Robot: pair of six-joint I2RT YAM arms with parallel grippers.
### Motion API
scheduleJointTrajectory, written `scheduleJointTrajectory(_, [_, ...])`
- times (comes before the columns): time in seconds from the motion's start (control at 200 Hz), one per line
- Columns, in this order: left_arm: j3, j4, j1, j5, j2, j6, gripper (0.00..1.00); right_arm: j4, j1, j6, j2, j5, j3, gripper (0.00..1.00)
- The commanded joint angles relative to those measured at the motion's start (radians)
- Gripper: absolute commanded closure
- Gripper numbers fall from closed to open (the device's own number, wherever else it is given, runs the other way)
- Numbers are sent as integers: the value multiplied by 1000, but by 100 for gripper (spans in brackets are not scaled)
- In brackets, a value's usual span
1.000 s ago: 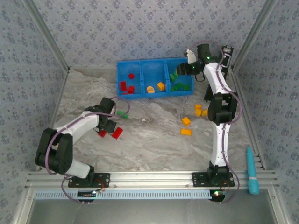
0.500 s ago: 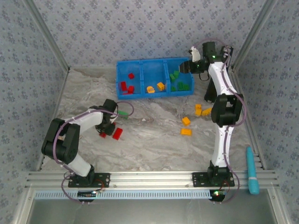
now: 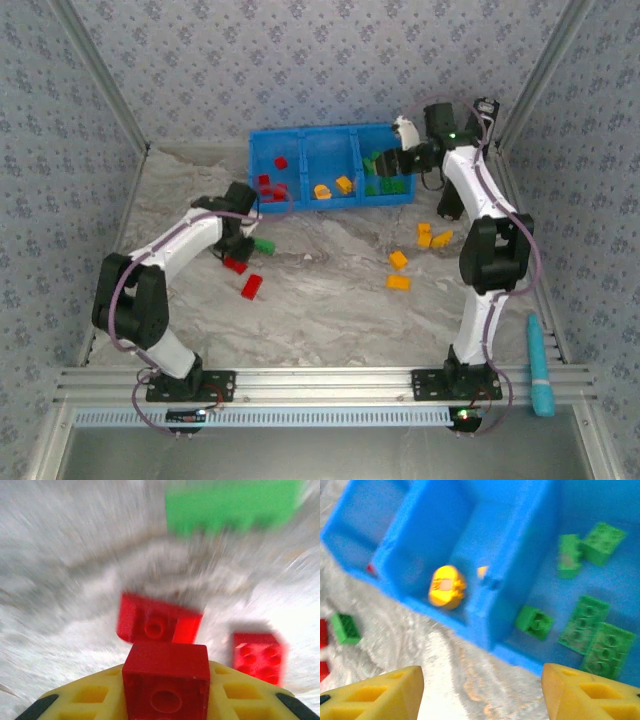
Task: Sort the legos into containers by color
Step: Pick up the lego from the middle-left of the table, then place the lego in the container, then pick up the lego from the center of the table.
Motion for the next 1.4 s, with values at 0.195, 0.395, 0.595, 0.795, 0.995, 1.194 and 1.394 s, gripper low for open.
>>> scheduleJointTrajectory(0.195, [301,196,32,68,-9,-32,68,565,409,-247,-351,60,-577,35])
scheduleJointTrajectory(0.395, [435,330,50,89,209,-66,70,860,535,-239,-297,50,-723,32])
scheduleJointTrajectory(0.595, [546,360,46,170,412,-110,71,879,621,-288,-180,110,-653,29])
scheduleJointTrajectory(0.795, [612,357,40,200,510,-140,63,902,648,-287,-56,133,-558,29])
scheduleJointTrajectory(0.995, [661,348,27,199,479,-133,36,891,665,-292,52,135,-482,28])
scheduleJointTrajectory(1.194, [724,259,33,210,397,-81,35,852,691,-327,127,180,-419,28])
scheduleJointTrajectory(1.394, [677,203,33,198,143,-51,32,829,683,-324,209,247,-345,28])
